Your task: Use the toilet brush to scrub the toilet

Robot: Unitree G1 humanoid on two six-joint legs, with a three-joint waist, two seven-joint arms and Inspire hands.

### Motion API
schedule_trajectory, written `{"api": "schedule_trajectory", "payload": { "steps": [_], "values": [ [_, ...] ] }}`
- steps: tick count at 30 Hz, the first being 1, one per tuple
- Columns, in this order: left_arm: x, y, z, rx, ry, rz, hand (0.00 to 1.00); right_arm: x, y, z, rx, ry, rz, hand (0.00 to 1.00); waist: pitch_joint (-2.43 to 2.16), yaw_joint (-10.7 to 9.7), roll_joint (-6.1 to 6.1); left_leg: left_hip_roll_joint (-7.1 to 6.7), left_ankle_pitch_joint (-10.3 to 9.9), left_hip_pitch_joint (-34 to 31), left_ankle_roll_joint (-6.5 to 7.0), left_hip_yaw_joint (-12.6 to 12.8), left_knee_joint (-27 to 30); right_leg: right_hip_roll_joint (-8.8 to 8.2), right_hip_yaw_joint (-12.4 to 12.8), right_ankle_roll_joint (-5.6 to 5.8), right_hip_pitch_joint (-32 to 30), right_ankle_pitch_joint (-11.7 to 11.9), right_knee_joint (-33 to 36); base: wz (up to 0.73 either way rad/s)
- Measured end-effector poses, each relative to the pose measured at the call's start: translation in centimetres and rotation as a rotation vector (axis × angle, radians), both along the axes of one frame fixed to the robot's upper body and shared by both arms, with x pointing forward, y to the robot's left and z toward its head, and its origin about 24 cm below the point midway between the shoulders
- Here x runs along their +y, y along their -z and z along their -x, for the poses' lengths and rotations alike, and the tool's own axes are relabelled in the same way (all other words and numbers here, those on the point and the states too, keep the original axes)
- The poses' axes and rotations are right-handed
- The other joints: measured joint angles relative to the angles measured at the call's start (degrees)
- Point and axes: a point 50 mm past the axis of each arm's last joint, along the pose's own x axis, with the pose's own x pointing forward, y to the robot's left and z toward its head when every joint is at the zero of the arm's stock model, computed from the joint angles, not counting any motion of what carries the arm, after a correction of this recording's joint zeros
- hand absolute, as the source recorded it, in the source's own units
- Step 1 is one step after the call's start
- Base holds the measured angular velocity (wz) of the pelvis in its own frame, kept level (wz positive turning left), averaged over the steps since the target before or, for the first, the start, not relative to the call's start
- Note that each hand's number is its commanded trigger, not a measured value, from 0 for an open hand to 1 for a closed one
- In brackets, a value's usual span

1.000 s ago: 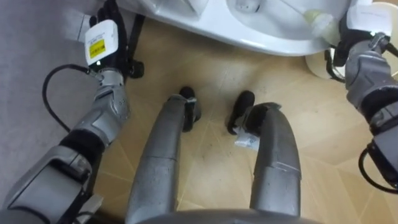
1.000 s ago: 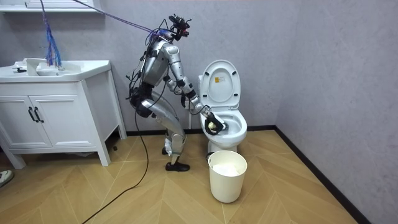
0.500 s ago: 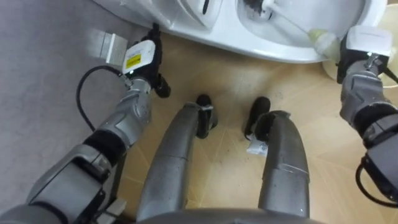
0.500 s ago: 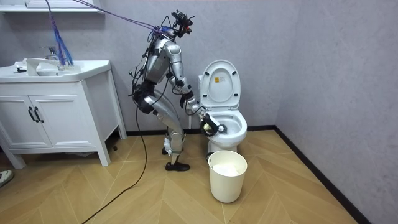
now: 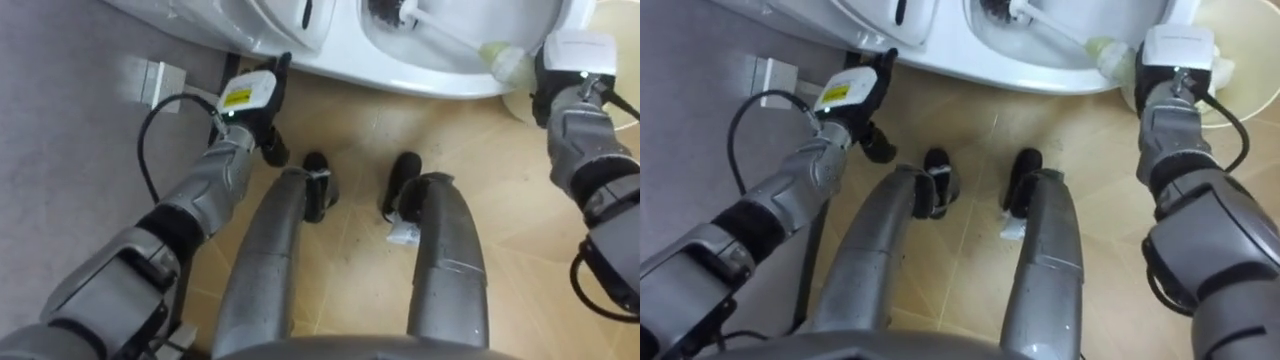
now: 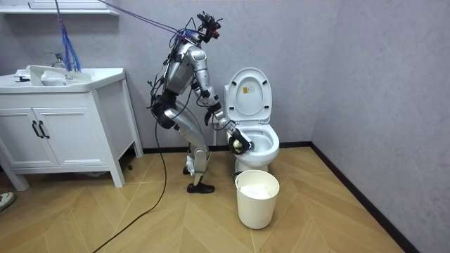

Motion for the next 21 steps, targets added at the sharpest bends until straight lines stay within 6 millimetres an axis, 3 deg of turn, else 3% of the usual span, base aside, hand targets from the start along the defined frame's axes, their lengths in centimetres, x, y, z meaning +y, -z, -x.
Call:
{"api": "schedule_trajectory", "payload": {
  "steps": [3, 8, 10, 15, 20, 21],
  "values": [
    [-0.2, -0.2, -0.2, 0.006, 0.009, 0.004, 0.00, 0.6, 0.5, 0.1, 0.008, 0.001, -0.020, 1.00, -0.12, 0.05, 0.24, 0.08, 0.06, 0.29, 0.12, -0.37, 0.08, 0.21, -0.61, -0.18, 0.63, 0.13, -0.42, -0.03],
    [-1.6, 0.5, 0.6, 0.041, 0.062, 0.012, 0.00, 1.2, 2.9, 1.7, 0.079, 0.084, -0.139, 1.00, -0.40, 0.33, 1.05, 0.64, -0.11, 4.33, -0.05, -1.48, -1.89, 1.33, -1.54, 0.15, 5.84, 0.52, -3.99, 0.00],
    [-2.1, 1.0, 1.1, 0.080, 0.078, 0.034, 0.00, 1.4, 5.1, 3.5, 0.152, 0.155, -0.247, 1.00, -0.89, 0.69, 1.75, 0.81, -0.19, 8.10, 0.09, -0.99, -4.24, 1.75, -1.45, 0.57, 9.46, 0.83, -6.36, -0.11],
    [-1.4, 2.4, 2.6, 0.158, 0.061, 0.047, 0.00, 2.5, 9.2, 7.7, 0.238, 0.354, -0.594, 1.00, -1.39, -0.46, 2.43, 0.46, -0.08, 16.05, 0.03, -0.44, -9.35, 1.68, -1.35, 0.97, 16.52, 0.75, -10.13, -0.02],
    [0.3, 4.8, 5.3, 0.293, 0.000, 0.084, 0.00, 3.1, 12.1, 11.7, 0.302, 0.523, -0.835, 1.00, -1.82, -2.11, 2.07, 0.34, 0.27, 23.06, -0.21, -0.35, -14.32, 1.96, -1.30, 1.19, 22.99, 0.67, -14.10, -0.01],
    [0.7, 5.4, 5.9, 0.330, -0.018, 0.097, 0.00, 3.1, 12.6, 12.5, 0.313, 0.562, -0.875, 1.00, -2.09, -2.11, 1.62, 0.42, 0.27, 24.55, -0.20, 0.11, -15.29, 1.95, -1.25, 1.20, 24.12, 0.68, -14.81, -0.11]
  ]
}}
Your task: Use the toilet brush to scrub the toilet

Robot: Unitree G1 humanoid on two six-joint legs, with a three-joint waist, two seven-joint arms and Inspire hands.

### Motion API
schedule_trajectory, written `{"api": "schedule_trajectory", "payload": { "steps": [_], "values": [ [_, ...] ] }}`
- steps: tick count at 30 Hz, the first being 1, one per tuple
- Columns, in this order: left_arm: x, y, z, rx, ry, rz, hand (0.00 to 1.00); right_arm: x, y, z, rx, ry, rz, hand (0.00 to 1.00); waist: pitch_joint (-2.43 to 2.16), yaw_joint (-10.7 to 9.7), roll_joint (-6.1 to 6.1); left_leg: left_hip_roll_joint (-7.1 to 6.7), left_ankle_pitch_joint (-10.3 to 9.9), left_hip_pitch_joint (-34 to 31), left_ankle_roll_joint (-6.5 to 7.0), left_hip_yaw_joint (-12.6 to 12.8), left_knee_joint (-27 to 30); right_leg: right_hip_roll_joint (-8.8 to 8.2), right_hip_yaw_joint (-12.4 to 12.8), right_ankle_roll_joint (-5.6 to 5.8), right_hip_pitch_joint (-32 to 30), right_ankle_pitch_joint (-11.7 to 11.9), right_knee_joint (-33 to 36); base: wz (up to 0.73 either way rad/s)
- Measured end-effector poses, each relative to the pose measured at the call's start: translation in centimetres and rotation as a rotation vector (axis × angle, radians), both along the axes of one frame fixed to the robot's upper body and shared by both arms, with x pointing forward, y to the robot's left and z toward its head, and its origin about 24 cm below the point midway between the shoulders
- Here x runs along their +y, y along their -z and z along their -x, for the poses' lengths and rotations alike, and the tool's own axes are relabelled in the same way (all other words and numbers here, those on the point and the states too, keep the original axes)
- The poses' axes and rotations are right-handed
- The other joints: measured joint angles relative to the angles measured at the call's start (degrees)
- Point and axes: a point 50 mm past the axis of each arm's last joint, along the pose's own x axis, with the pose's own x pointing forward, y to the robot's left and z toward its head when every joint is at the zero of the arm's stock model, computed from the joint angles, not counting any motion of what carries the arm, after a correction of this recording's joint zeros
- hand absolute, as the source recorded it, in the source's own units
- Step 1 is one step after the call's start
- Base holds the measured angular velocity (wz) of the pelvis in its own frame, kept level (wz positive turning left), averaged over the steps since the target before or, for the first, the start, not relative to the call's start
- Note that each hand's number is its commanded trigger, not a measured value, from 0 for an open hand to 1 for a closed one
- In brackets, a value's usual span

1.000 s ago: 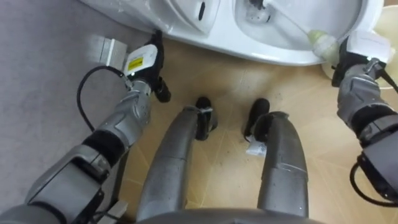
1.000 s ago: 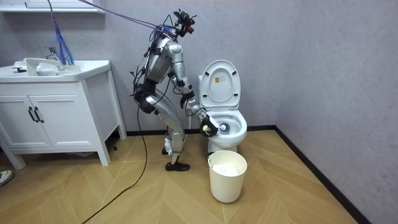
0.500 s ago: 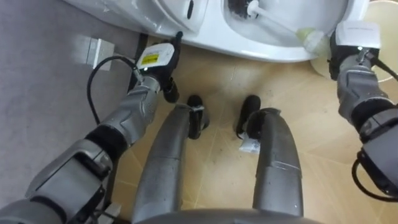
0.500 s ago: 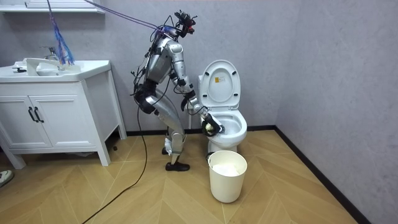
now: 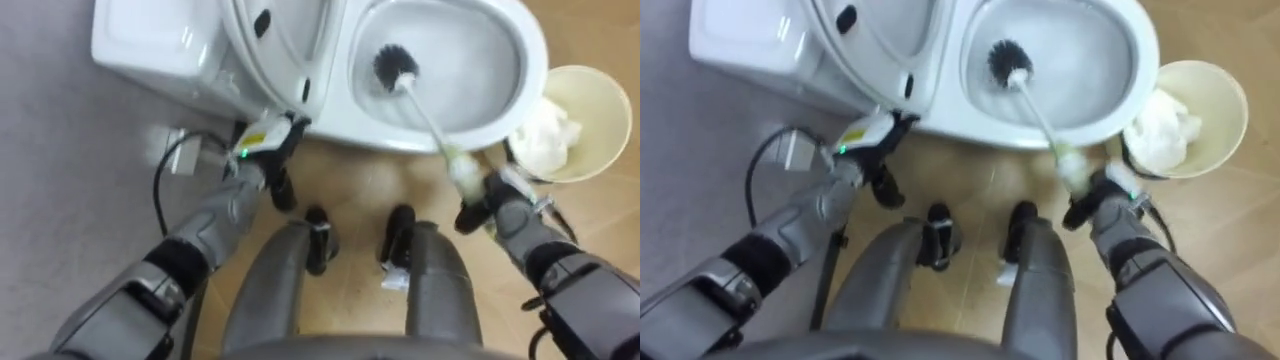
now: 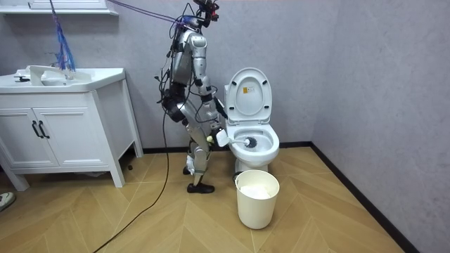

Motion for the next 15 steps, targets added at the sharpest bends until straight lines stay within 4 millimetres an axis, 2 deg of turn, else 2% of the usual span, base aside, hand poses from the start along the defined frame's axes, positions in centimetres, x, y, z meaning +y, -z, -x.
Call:
{"api": "schedule_trajectory", "payload": {
  "steps": [3, 4, 5, 7, 11, 12, 15],
  "values": [
    [1.2, 1.5, 1.6, 0.103, -0.044, 0.023, 0.00, -0.3, 0.8, 1.6, 0.050, 0.072, -0.059, 1.00, -0.25, -0.57, -0.88, -0.02, -0.01, 4.14, 0.01, 0.24, -1.54, -0.16, -0.07, 0.27, 4.05, -0.16, -1.74, -0.03],
    [2.1, 2.3, 2.7, 0.144, -0.056, 0.007, 0.00, -0.2, 1.1, 2.2, 0.065, 0.080, -0.076, 1.00, -0.63, -0.80, -1.60, 0.01, 0.00, 5.84, 0.00, 0.23, -2.97, 0.01, -0.11, 0.37, 5.65, -0.16, -2.78, -0.04],
    [2.7, 2.7, 3.1, 0.164, -0.068, -0.003, 0.00, 0.0, 1.3, 2.5, 0.072, 0.091, -0.092, 1.00, -0.79, -1.02, -2.00, 0.01, 0.05, 6.91, -0.05, 0.24, -3.64, 0.36, -0.11, 0.45, 6.67, -0.11, -3.33, -0.05],
    [4.6, 4.0, 5.5, 0.241, -0.179, 0.019, 0.00, 0.4, 2.0, 4.1, 0.097, 0.149, -0.138, 1.00, -1.67, -1.32, -3.08, 0.52, 0.12, 11.08, -0.17, 0.23, -6.10, 1.53, -0.24, 0.90, 11.17, 0.57, -6.90, -0.07],
    [6.8, 5.6, 8.8, 0.332, -0.362, 0.083, 0.00, 0.0, 2.9, 6.7, 0.130, 0.248, -0.171, 1.00, -2.04, -1.34, -3.36, 0.89, 0.40, 16.98, -0.10, -0.03, -9.84, 2.78, -0.34, 1.64, 18.00, 1.72, -12.33, 0.00],
    [7.8, 6.0, 10.0, 0.358, -0.437, 0.100, 0.00, -0.2, 3.1, 7.4, 0.138, 0.275, -0.178, 1.00, -2.31, -1.12, -3.53, 0.89, 0.55, 18.57, -0.09, 0.08, -11.18, 2.94, -0.36, 1.73, 19.62, 2.08, -13.79, -0.07],
    [10.4, 6.6, 12.8, 0.418, -0.542, 0.040, 0.00, -0.6, 3.4, 9.1, 0.158, 0.339, -0.190, 1.00, -2.65, -1.29, -3.96, 1.00, 0.55, 22.30, -0.12, 0.38, -13.27, 3.49, -0.12, 1.98, 23.22, 2.33, -16.09, -0.07]
  ]
}}
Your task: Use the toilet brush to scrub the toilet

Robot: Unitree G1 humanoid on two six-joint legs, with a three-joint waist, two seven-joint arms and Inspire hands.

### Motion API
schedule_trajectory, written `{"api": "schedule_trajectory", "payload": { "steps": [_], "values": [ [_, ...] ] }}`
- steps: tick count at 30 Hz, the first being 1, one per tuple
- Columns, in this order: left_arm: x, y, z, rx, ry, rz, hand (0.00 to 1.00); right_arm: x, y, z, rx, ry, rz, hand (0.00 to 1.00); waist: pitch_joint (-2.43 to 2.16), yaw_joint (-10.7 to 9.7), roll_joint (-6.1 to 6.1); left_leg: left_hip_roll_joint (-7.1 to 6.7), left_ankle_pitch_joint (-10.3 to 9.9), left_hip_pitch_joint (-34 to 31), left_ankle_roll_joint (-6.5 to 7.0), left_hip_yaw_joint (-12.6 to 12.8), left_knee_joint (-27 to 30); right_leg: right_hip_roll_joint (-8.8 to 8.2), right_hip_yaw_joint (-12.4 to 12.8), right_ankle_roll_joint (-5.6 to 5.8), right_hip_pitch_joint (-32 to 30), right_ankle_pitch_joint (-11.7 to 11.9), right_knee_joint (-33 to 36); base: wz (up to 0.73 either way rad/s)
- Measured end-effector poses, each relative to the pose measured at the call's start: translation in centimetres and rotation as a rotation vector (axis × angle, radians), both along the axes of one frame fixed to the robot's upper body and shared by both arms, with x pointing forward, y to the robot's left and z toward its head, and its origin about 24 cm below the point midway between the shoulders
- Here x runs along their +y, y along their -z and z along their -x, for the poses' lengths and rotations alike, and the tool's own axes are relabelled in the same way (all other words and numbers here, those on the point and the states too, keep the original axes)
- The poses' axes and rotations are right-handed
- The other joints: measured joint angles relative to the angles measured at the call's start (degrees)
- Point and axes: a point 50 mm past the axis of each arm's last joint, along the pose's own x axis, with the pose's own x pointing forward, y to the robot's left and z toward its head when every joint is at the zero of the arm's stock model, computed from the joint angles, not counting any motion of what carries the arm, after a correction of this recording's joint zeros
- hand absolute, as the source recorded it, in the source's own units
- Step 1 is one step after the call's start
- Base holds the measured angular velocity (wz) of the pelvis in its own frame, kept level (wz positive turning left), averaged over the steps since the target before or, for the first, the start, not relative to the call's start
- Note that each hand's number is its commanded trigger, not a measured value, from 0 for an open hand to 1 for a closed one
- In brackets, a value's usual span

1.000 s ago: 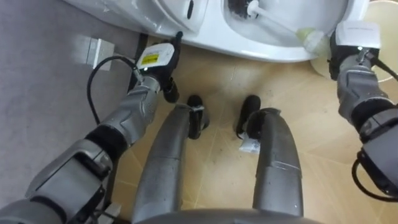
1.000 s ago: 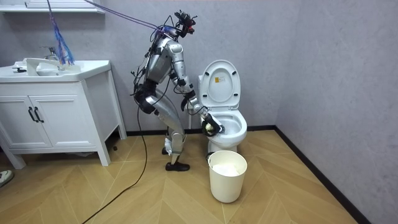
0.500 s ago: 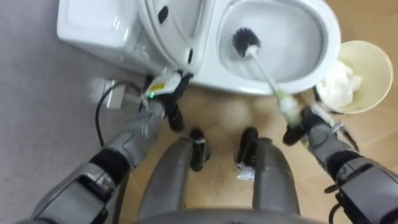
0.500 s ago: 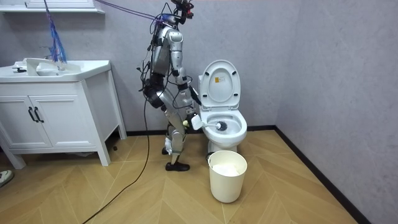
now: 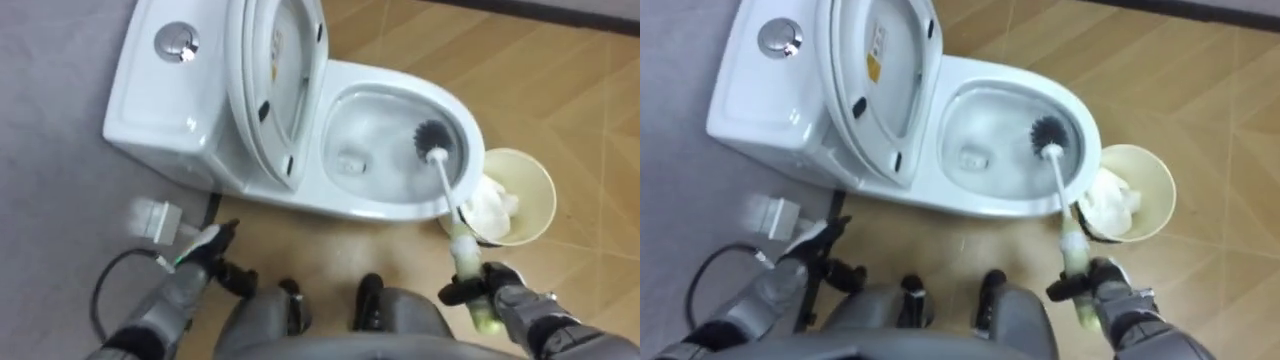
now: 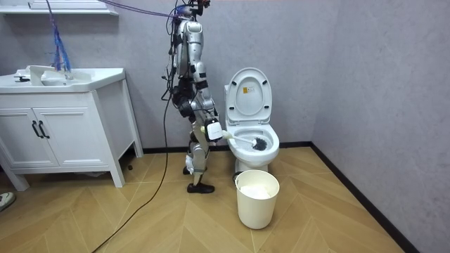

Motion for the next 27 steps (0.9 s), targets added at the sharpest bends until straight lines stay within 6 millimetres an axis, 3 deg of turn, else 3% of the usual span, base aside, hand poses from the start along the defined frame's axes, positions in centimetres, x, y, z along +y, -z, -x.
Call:
{"api": "schedule_trajectory", "payload": {
  "steps": [4, 7, 13, 21, 27],
  "values": [
    [1.6, 0.9, 4.9, 0.139, -0.089, -0.050, 0.00, 0.2, 0.5, 2.1, 0.023, 0.043, -0.022, 1.00, -0.05, -0.06, -0.24, 0.04, -0.03, 4.63, -0.03, -0.06, -2.13, 0.30, -0.12, 0.28, 5.04, 0.04, -2.91, 0.02],
    [1.9, 1.3, 8.0, 0.227, -0.166, -0.045, 0.00, 0.6, 0.6, 2.5, 0.006, 0.061, -0.041, 1.00, 0.09, 0.07, -0.54, -0.01, -0.08, 7.79, 0.01, 0.68, -3.45, 0.27, -0.05, 0.61, 7.82, -0.22, -3.83, -0.06],
    [1.8, 1.5, 11.2, 0.316, -0.284, -0.024, 0.00, 0.2, 0.6, 4.3, -0.003, 0.131, -0.043, 1.00, 0.24, 0.09, -0.63, -0.10, -0.58, 13.94, 0.11, 1.26, -7.07, 0.39, 0.32, 1.16, 13.04, -0.95, -5.79, -0.03],
    [0.9, 1.8, 12.0, 0.367, -0.349, 0.039, 0.00, 0.1, 0.9, 7.3, 0.032, 0.237, -0.009, 1.00, -0.10, 0.03, -0.22, -0.17, -0.78, 18.26, 0.11, 1.69, -8.42, 0.65, 1.41, 1.50, 16.98, -1.32, -6.49, -0.04],
    [1.1, 1.8, 12.5, 0.381, -0.428, 0.060, 0.00, 0.1, 1.0, 8.0, 0.038, 0.274, 0.011, 1.00, -0.09, -0.05, 0.21, -0.15, -0.78, 22.08, 0.08, 1.71, -10.70, 0.94, 1.63, 1.69, 19.83, -1.59, -7.98, -0.01]
  ]
}}
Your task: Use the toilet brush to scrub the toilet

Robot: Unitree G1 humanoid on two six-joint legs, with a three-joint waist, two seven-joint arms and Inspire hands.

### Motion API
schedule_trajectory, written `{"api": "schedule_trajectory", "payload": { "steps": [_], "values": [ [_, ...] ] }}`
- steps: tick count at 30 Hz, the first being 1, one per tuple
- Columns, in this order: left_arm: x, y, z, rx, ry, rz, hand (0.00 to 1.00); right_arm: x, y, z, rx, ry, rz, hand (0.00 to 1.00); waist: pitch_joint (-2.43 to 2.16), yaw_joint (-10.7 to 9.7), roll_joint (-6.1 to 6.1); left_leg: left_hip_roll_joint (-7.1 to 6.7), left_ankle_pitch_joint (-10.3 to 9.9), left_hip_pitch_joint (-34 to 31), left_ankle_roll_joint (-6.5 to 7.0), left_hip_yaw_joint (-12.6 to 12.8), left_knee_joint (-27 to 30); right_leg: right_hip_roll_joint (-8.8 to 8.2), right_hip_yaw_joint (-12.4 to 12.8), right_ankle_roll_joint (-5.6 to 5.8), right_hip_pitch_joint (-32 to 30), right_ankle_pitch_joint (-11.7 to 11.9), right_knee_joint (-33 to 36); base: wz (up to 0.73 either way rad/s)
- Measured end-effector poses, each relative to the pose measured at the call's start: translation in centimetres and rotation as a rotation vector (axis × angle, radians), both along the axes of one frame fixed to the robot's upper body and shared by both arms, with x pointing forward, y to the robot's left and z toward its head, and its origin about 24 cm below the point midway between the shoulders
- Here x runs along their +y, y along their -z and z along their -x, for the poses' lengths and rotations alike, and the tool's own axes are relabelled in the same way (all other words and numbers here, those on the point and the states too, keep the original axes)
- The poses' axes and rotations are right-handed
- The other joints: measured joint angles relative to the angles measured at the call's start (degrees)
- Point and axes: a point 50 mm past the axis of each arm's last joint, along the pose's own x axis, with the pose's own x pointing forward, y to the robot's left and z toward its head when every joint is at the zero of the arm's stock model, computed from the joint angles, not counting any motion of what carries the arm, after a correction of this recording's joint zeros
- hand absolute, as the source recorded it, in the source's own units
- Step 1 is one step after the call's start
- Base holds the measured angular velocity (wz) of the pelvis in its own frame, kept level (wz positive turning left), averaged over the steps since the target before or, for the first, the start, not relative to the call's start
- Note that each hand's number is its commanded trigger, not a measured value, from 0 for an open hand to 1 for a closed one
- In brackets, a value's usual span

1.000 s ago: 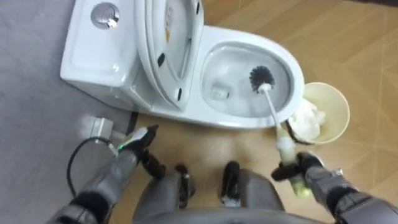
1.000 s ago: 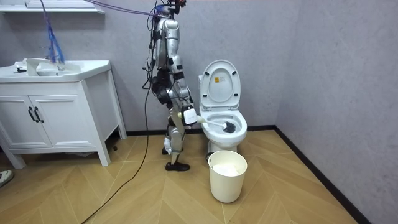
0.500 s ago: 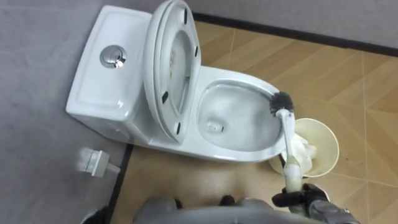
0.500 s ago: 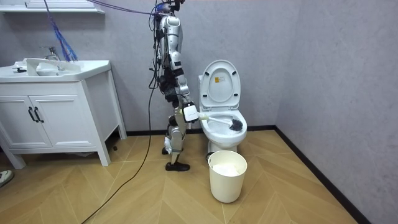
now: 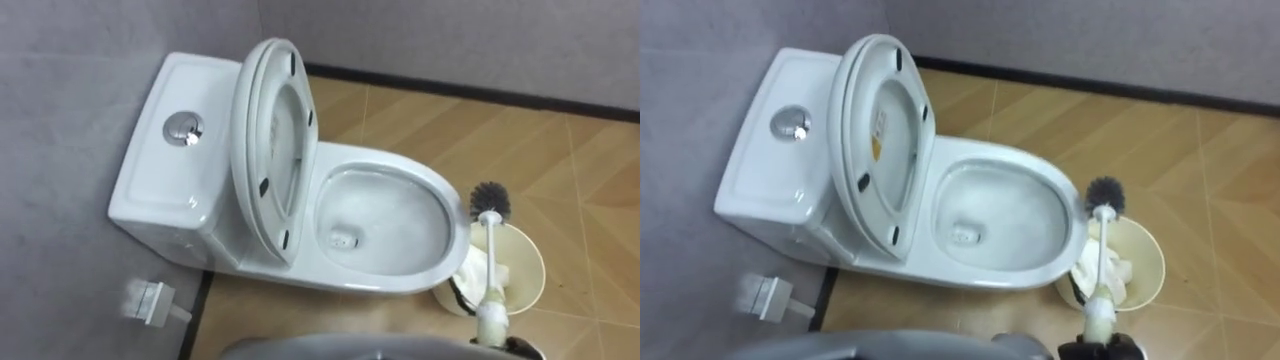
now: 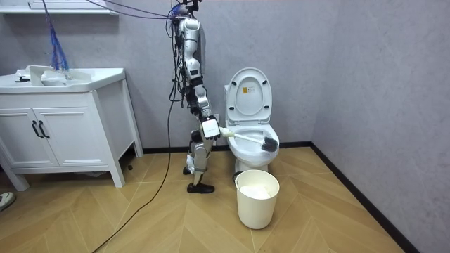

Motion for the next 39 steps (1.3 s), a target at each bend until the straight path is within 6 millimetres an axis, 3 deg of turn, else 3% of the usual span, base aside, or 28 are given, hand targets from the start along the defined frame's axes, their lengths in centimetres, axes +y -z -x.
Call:
{"api": "schedule_trajectory", "payload": {
  "steps": [8, 9, 11, 12, 25, 39],
  "values": [
    [0.5, -0.1, 0.5, 0.031, -0.042, -0.029, 0.00, 0.2, 0.1, 0.9, 0.026, -0.023, 0.012, 1.00, -0.01, -0.17, -0.03, 0.01, 0.00, 1.13, 0.00, 0.12, -0.26, 0.13, 0.06, 0.08, 1.56, 0.03, -0.79, 0.01],
    [0.5, -0.1, 0.5, 0.028, -0.048, -0.030, 0.00, 0.2, 0.1, 1.1, 0.034, -0.027, 0.014, 0.91, -0.03, -0.20, -0.10, 0.04, 0.00, 1.17, -0.01, 0.19, -0.35, 0.17, 0.15, 0.08, 1.53, 0.02, -0.82, -0.05],
    [0.5, -0.1, 0.6, 0.030, -0.062, -0.030, 0.00, 0.0, 0.1, 1.8, 0.061, -0.018, 0.019, 0.17, 0.00, -0.22, 0.07, 0.10, 0.00, 1.69, -0.01, 0.61, -0.65, 0.30, 0.74, 0.08, 1.63, 0.02, -0.82, -0.12],
    [0.3, -0.1, 0.7, 0.038, -0.066, -0.029, 0.00, -0.1, 0.2, 2.2, 0.080, -0.007, 0.024, 0.00, -0.02, -0.29, 0.20, 0.12, 0.00, 2.04, -0.01, 0.79, -0.88, 0.34, 1.05, 0.10, 1.81, 0.01, -0.81, -0.12],
    [0.2, 0.0, 0.5, 0.032, -0.069, -0.045, 0.00, -0.3, 0.2, 5.5, 0.239, 0.081, 0.042, 0.00, 0.03, -1.81, 0.55, 0.16, -0.02, 4.11, -0.04, 1.32, -1.99, 0.58, 2.06, 0.11, 2.86, -0.06, -0.75, -0.04],
    [-0.4, 0.1, 0.2, 0.023, -0.071, -0.042, 0.00, -0.1, 0.3, 5.0, 0.235, 0.074, 0.002, 0.00, 0.03, -2.01, 0.86, 0.15, -0.07, 5.51, -0.07, 1.34, -2.42, 0.66, 2.19, 0.15, 3.99, -0.22, -0.81, 0.00]
  ]
}}
